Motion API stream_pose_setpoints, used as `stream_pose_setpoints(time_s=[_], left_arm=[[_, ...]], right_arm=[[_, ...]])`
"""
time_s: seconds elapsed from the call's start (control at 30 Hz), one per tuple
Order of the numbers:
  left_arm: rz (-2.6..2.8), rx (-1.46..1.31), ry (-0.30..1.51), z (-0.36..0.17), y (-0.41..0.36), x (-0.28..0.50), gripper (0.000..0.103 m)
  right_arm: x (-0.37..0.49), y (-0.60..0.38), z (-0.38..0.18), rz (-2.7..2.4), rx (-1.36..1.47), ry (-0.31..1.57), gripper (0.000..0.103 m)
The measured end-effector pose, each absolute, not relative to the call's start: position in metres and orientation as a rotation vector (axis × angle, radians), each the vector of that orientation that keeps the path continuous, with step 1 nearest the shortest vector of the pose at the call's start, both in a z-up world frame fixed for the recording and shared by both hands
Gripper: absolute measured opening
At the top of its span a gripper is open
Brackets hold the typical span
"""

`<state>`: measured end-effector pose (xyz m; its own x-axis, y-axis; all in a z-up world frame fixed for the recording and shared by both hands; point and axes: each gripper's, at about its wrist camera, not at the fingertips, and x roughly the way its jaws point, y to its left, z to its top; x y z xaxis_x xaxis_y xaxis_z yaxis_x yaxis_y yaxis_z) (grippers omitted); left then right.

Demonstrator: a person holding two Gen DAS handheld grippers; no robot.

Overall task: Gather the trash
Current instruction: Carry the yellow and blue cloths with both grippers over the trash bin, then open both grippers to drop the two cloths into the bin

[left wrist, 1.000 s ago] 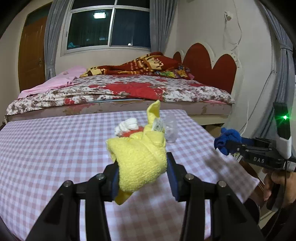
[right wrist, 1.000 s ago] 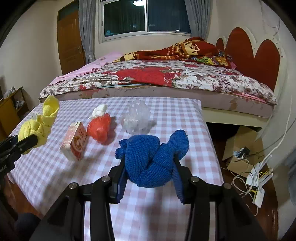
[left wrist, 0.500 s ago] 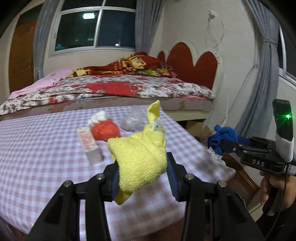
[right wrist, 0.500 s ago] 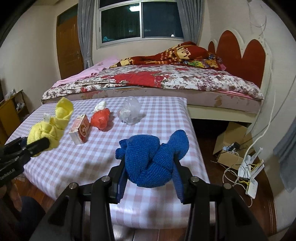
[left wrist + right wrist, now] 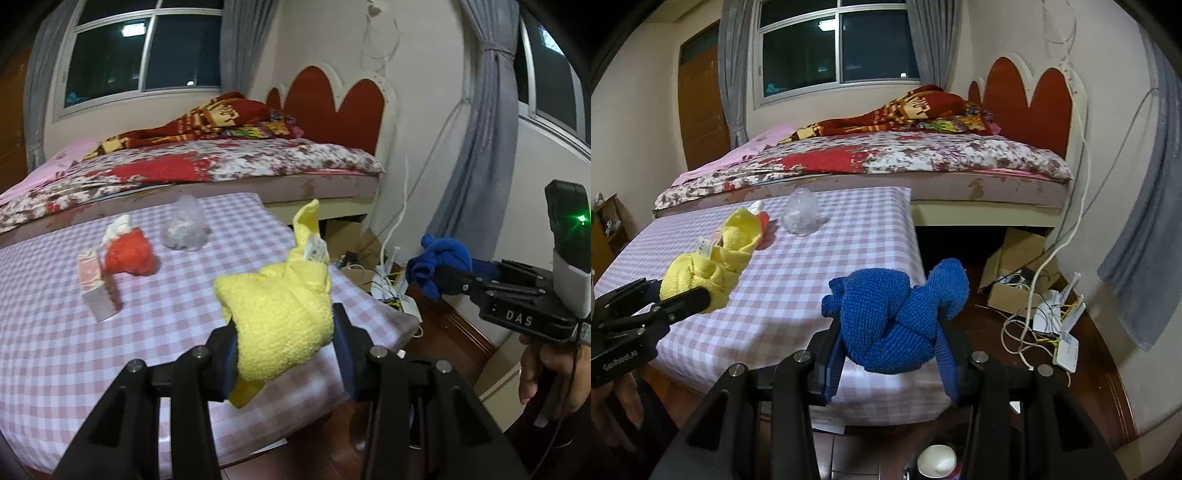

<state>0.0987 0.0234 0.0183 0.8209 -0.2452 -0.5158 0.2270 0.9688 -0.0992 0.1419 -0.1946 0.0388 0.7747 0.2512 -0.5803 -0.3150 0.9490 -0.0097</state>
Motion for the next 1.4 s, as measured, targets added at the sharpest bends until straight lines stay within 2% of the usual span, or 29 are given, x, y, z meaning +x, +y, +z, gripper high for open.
stream_pose_setpoints(time_s=[0.73,1.4], left_arm=[[-0.473,0.062,0.666,-0.019,-0.081,0.095,0.044],[-0.665,0.164,0.909,-0.088,-0.175,0.091,0.044]], right_arm=[[0.127,-0.277,0.003,0.174,-0.057,0.747,0.046],[0.103,-0.358,-0.069,0.06,-0.029,0.977,0.046]])
